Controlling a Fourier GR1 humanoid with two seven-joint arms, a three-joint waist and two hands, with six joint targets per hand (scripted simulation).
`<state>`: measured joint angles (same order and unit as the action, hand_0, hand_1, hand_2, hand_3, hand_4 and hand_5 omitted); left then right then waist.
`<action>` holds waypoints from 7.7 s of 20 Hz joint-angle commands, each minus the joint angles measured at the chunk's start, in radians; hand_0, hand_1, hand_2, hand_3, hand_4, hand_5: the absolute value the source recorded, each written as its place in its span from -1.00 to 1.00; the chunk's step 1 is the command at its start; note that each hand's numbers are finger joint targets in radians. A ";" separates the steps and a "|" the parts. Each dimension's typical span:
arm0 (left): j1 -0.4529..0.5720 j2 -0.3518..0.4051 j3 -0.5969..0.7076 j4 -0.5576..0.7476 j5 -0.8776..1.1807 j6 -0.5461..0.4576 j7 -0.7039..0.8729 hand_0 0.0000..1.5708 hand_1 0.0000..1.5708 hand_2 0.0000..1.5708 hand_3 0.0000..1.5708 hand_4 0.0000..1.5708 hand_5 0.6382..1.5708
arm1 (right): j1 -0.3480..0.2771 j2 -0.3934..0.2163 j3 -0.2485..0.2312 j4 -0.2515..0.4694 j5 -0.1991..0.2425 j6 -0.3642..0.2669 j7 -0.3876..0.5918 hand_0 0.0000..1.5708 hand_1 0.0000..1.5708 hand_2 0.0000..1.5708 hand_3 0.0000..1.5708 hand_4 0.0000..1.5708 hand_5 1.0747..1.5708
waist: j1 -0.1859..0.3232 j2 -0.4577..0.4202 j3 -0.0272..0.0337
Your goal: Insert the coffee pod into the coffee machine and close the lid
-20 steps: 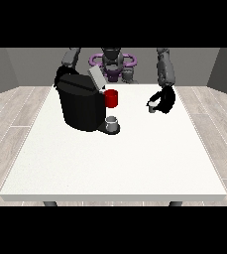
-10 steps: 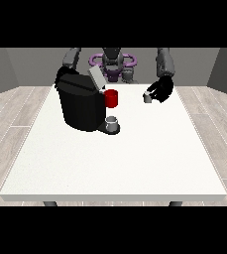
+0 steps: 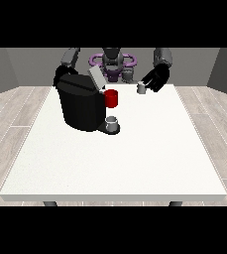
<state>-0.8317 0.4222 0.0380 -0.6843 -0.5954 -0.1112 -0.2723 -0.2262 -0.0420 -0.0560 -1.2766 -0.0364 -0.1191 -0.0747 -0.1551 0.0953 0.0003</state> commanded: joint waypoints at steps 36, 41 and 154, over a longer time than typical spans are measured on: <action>-0.322 0.022 0.084 0.063 -0.030 -0.034 0.129 0.60 0.60 0.65 0.54 -0.35 1.00 | -0.103 0.040 0.043 -0.125 0.027 -0.067 0.037 -1.00 -1.00 -1.00 -1.00 -0.33 1.00 | -0.136 0.150 -0.0003; -0.340 0.049 0.096 0.081 -0.032 -0.054 0.124 0.51 0.51 0.61 0.52 -0.37 1.00 | -0.104 0.010 0.043 -0.154 0.023 -0.072 0.084 -1.00 -1.00 -1.00 -1.00 -0.34 1.00 | -0.148 0.154 -0.0003; 0.524 -0.391 0.187 -0.571 0.565 -0.142 0.182 -1.00 -1.00 -1.00 -1.00 -1.00 1.00 | -0.214 -0.130 -0.041 -0.007 -0.049 0.180 0.097 -1.00 -1.00 -1.00 -1.00 -1.00 1.00 | 0.284 -0.121 -0.0002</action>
<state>-0.3331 0.0190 0.2311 -1.2001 -0.0436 -0.2793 -0.0970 -0.3894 -0.1841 -0.0879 -1.3223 -0.0769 0.0543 0.0308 0.1523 -0.0687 0.0003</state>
